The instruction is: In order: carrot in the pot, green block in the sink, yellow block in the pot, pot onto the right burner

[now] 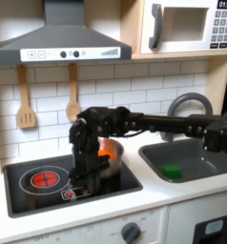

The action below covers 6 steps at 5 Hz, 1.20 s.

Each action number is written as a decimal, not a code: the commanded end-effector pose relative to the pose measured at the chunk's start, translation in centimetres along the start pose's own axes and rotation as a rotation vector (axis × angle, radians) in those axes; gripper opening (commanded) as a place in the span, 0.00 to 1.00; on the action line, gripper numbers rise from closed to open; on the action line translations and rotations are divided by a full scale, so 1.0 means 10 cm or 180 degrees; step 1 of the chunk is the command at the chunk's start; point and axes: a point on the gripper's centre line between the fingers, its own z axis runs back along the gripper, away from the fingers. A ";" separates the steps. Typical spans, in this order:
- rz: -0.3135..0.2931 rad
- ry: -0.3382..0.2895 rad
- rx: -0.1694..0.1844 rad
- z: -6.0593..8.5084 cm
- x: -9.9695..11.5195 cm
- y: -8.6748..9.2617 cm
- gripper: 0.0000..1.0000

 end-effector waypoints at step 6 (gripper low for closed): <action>-0.0024 -0.0227 0.0009 0.31 -0.03 0.01 0.00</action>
